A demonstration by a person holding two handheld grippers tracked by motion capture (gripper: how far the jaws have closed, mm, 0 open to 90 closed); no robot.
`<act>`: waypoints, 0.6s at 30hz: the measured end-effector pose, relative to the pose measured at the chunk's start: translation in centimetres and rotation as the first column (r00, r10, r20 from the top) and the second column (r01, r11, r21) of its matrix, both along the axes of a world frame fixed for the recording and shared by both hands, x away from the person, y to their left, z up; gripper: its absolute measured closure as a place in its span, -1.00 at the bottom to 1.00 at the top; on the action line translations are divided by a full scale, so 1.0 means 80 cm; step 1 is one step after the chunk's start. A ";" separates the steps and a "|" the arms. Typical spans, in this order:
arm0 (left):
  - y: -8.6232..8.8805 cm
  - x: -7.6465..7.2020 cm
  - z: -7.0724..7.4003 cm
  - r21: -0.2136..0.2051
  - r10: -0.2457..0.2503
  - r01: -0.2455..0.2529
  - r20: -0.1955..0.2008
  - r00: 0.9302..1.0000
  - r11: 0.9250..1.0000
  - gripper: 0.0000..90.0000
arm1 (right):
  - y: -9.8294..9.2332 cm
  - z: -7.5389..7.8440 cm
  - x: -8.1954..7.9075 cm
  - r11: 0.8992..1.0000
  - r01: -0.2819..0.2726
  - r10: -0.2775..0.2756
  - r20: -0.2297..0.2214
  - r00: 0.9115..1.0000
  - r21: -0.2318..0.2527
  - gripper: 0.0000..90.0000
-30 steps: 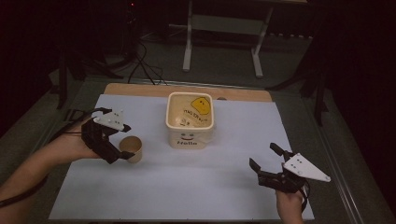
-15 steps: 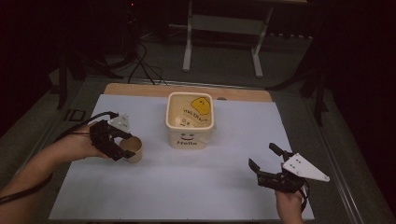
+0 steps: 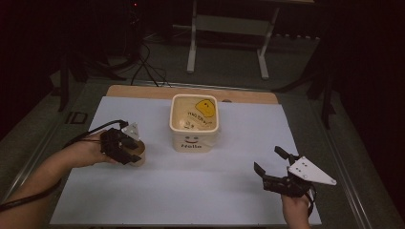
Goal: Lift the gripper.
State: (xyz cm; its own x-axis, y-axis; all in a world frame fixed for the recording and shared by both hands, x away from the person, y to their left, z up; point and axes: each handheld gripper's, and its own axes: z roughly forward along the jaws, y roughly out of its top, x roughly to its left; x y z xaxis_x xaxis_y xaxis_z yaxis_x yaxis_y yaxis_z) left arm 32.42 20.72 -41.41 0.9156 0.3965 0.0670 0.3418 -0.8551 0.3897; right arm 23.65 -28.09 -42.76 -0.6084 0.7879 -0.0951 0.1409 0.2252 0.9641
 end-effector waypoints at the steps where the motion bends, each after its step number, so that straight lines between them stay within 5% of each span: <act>1: 0.000 0.000 0.000 0.000 0.000 0.000 0.000 1.000 1.000 0.22 | 0.000 0.000 0.000 1.000 0.000 0.000 0.000 1.000 0.000 -0.73; 6: 0.001 0.004 -0.015 0.013 0.011 -0.010 -0.013 1.000 1.000 0.45 | 0.001 0.000 0.000 1.000 0.002 -0.002 -0.002 1.000 -0.004 -0.72; 18: -0.002 0.007 -0.033 0.076 0.007 -0.005 -0.026 1.000 0.997 0.63 | 0.001 -0.001 0.001 1.000 -0.003 0.003 -0.009 1.000 -0.007 -0.72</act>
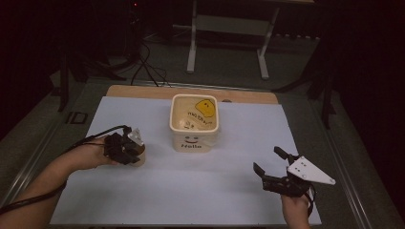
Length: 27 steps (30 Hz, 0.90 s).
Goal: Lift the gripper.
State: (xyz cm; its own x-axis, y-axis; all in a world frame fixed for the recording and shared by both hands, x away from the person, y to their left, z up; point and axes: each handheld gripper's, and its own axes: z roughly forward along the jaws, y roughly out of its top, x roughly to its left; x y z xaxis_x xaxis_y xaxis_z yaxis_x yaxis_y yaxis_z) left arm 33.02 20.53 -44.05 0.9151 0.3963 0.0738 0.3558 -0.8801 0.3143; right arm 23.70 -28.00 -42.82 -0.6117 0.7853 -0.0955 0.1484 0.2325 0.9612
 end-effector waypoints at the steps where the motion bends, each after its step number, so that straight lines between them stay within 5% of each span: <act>1: -0.001 0.000 -0.002 0.003 -0.005 0.005 -0.006 1.000 1.000 0.63 | 0.000 0.000 0.000 1.000 0.001 -0.001 0.002 1.000 -0.001 -0.72; 8: -0.003 0.002 -0.007 0.016 -0.023 0.023 -0.009 1.000 1.000 0.89 | -0.001 0.000 0.001 1.000 0.003 -0.003 0.000 1.000 -0.001 -0.72; 17: -0.002 0.002 -0.008 0.023 -0.050 0.050 0.015 0.999 0.998 0.94 | -0.001 -0.001 0.001 1.000 0.000 0.000 -0.001 1.000 0.000 -0.72; 23: 0.001 -0.002 -0.007 0.051 -0.136 0.133 0.064 0.989 0.990 0.97 | -0.001 -0.001 0.001 1.000 0.000 0.000 -0.002 1.000 0.000 -0.72; 27: 0.004 -0.002 0.001 0.023 -0.133 0.131 0.075 0.988 0.991 0.97 | -0.001 -0.001 0.001 1.000 0.001 -0.001 -0.001 1.000 0.001 -0.72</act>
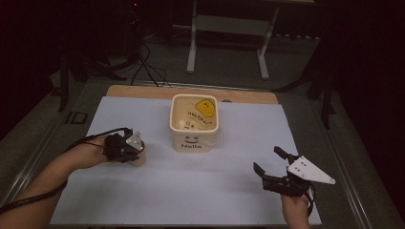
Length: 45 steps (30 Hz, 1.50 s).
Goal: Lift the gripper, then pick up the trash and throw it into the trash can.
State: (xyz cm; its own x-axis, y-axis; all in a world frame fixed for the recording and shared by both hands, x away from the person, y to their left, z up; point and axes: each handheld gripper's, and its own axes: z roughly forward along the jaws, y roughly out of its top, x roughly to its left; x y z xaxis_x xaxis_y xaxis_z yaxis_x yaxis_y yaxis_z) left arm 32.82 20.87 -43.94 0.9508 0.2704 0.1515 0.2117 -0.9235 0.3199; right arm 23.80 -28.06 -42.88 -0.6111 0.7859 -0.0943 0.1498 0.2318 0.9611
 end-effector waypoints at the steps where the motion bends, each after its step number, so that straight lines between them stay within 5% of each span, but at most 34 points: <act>1: 0.001 0.000 0.003 -0.006 -0.002 0.002 -0.009 1.000 1.000 0.97 | 0.000 0.000 0.000 1.000 -0.001 0.001 -0.001 1.000 0.000 -0.72; 18: 0.012 -0.010 0.083 -0.039 -0.023 0.022 -0.014 1.000 0.999 0.98 | 0.000 0.000 0.000 1.000 -0.002 0.002 -0.004 1.000 0.008 -0.72; 45: -0.003 -0.008 0.159 -0.035 -0.058 0.056 -0.030 0.998 0.998 0.98 | 0.001 -0.001 0.002 1.000 -0.003 0.003 -0.009 1.000 0.005 -0.72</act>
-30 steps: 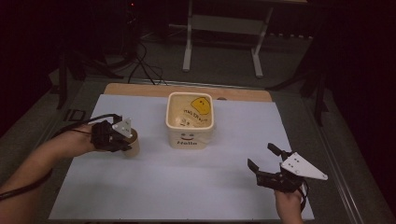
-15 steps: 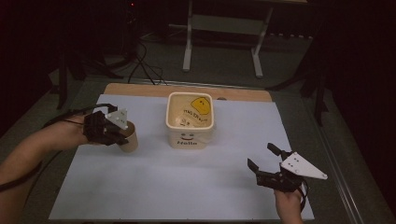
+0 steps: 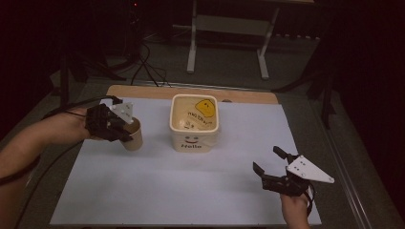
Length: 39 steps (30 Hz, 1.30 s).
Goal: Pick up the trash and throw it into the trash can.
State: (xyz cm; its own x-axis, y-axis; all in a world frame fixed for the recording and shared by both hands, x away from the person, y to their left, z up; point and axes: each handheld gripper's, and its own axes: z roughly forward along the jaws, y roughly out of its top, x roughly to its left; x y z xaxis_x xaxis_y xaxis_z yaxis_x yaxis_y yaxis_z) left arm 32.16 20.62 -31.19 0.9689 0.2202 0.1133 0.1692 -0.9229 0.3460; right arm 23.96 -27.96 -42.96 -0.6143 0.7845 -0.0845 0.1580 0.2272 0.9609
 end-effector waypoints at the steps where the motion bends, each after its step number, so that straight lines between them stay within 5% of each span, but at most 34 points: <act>1: 0.000 0.000 0.000 0.000 0.000 0.000 0.000 1.000 1.000 0.98 | 0.000 0.000 0.000 1.000 0.000 0.000 0.000 1.000 0.000 -0.72; 13: -0.019 0.006 0.032 0.006 -0.033 0.033 -0.007 0.999 0.999 0.98 | 0.000 -0.001 0.000 1.000 -0.001 0.001 -0.001 1.000 -0.001 -0.72; 24: -0.036 0.015 0.067 0.022 -0.073 0.072 0.026 0.997 0.997 0.98 | 0.000 -0.001 0.000 1.000 -0.002 0.002 -0.001 1.000 0.001 -0.72; 39: -0.078 0.039 0.096 0.027 -0.120 0.119 0.039 0.992 0.993 0.98 | -0.001 -0.001 0.000 1.000 -0.001 0.001 -0.003 1.000 0.001 -0.72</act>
State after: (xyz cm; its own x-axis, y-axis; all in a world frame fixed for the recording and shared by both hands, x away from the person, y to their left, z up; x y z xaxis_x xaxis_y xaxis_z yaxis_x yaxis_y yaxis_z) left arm 35.30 14.36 -23.48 0.9826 0.1002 0.1565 0.0441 -0.9439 0.3273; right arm 23.97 -28.08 -43.03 -0.6152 0.7841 -0.0818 0.1605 0.2261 0.9608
